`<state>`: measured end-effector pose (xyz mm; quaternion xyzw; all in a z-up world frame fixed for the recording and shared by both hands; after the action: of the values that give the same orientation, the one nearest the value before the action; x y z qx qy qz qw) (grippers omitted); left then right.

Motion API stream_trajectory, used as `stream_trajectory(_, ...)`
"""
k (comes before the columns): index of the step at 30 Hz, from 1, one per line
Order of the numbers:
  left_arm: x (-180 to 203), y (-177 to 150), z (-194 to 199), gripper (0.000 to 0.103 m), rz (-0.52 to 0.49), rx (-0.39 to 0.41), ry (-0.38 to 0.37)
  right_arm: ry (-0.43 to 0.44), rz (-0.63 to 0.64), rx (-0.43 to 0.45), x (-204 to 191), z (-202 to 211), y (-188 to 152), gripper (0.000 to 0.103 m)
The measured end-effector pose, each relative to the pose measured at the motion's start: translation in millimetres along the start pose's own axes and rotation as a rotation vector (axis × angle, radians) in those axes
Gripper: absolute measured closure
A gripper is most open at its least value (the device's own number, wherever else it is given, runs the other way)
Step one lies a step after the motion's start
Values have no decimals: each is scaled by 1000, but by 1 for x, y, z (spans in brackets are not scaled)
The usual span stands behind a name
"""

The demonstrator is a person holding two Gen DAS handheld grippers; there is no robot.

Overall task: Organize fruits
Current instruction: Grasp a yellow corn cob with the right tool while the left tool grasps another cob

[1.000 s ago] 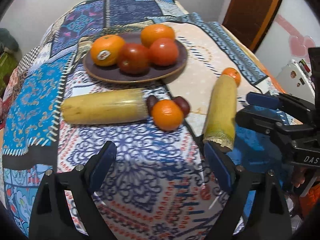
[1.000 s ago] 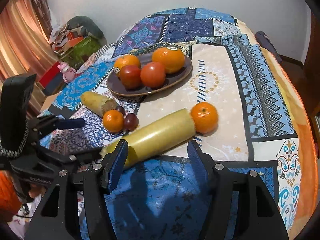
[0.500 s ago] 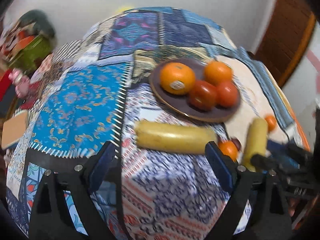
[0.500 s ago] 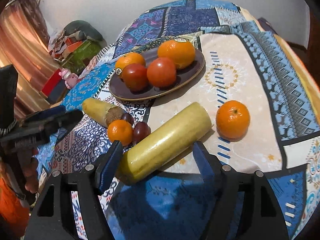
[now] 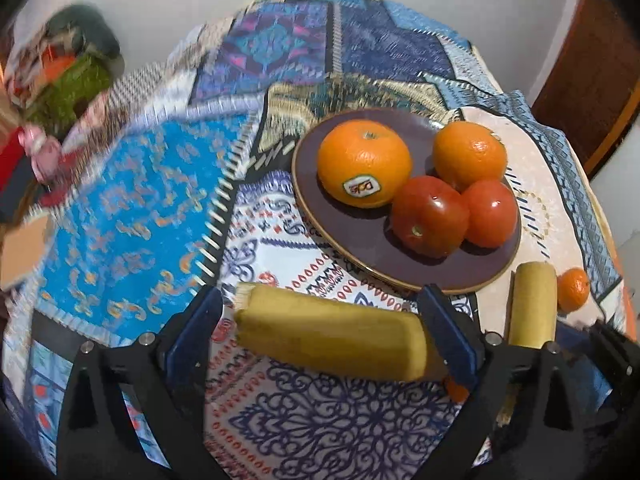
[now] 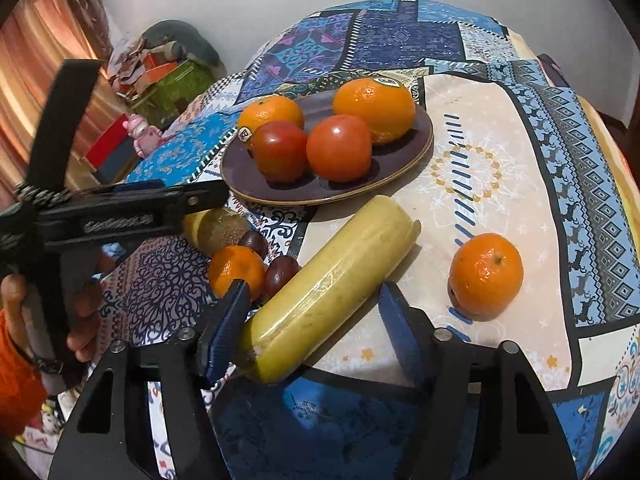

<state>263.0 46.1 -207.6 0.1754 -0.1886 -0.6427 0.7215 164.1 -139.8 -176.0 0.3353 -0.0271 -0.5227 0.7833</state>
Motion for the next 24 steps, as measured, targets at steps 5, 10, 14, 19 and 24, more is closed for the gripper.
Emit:
stream_trajectory(5,-10,0,-12,0,98,-56,-37,-4,20,2,1,6,-1,51)
stream_trajectory(10,-7,-9,-7,0,57,-67,-21,-4,43,4,3,13,-1,57)
stream_trajectory(14,1,-19,-3,0,12,-128,-91,-16,70,11,5,23,-2,65)
stream_trajectory(19,9,-24,-2,1,-28,-119,-79,-17,68,1,6,22,0,65)
stream_trajectory(24,12,-20,-5,15,-48,-94,-79,-19,47,-8,2,7,3,55)
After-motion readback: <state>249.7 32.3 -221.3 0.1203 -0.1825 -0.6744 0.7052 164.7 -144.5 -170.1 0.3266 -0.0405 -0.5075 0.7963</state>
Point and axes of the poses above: each gripper's, at about its wrist camera, not at the fingertips, and z roughly against the way its jaws point, x to its right, y to its top, the point moved 1 cm from there along -z, roughly the way its jaws point, and after that the axes turned 2 degrees about -z, right-handed, at the moved point
